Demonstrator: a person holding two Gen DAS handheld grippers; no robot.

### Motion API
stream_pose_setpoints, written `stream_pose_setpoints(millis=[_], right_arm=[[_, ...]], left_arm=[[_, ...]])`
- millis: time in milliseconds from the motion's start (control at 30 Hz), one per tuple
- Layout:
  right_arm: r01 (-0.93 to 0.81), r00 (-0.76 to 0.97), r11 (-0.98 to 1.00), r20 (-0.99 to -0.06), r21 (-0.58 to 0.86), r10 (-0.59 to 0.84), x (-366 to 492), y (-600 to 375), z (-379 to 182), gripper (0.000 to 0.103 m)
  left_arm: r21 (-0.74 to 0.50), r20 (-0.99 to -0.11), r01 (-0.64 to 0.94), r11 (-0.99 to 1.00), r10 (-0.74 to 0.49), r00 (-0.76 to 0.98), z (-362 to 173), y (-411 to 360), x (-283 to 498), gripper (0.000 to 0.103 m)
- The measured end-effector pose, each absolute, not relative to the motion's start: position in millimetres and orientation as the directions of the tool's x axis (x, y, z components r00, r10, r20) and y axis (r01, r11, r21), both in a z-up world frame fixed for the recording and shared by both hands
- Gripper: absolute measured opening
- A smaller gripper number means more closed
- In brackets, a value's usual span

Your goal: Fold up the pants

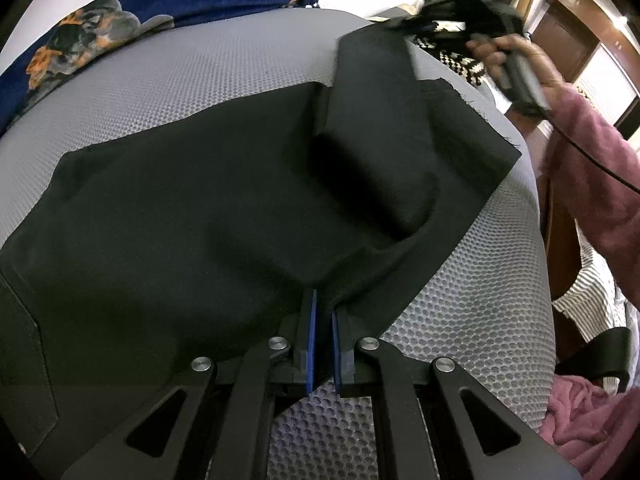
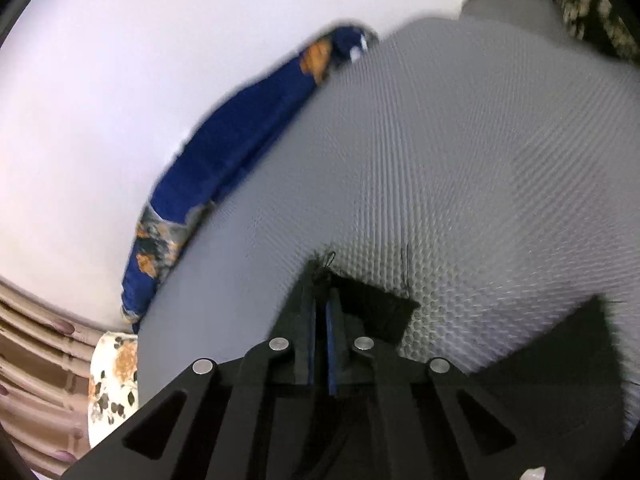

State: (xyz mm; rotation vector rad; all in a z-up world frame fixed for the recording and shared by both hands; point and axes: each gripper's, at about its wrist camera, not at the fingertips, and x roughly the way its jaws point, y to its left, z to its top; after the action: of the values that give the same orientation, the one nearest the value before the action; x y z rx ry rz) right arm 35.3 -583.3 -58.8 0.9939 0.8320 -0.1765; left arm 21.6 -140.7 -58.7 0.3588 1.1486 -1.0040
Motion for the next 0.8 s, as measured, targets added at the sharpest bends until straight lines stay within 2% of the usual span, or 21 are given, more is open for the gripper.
stream_pose_setpoints(millis=[133, 267, 400, 567, 800], right_arm=[[0.505, 0.708, 0.609, -0.697, 0.611, 0.113, -10.0, -582.6, -5.0, 0.004], [0.606, 0.669, 0.600, -0.742, 0.522, -0.029, -83.2, -575.5, 14.9, 0.004], [0.748, 0.559, 0.479, -0.825, 0.459, -0.083, -159.2, -568.2, -20.8, 0.004], [0.825, 0.455, 0.400, -0.889, 0.399, -0.052, -183.7, -560.8, -75.1, 0.004], [0.820, 0.460, 0.432, -0.882, 0.376, -0.105, -181.3, -560.1, -58.4, 0.003]], left_arm=[[-0.240, -0.876, 0.815, 0.528, -0.480, 0.053, -56.2, -138.2, 19.9, 0.007], [-0.236, -0.871, 0.829, 0.507, -0.488, 0.051, -54.6, -136.4, 17.0, 0.007], [-0.235, -0.873, 0.841, 0.487, -0.486, 0.038, -54.5, -137.6, 15.1, 0.008], [-0.196, -0.883, 0.872, 0.448, -0.468, 0.042, -52.3, -140.4, 9.9, 0.008], [-0.183, -0.883, 0.898, 0.399, -0.468, 0.028, -49.0, -139.5, 9.7, 0.008]])
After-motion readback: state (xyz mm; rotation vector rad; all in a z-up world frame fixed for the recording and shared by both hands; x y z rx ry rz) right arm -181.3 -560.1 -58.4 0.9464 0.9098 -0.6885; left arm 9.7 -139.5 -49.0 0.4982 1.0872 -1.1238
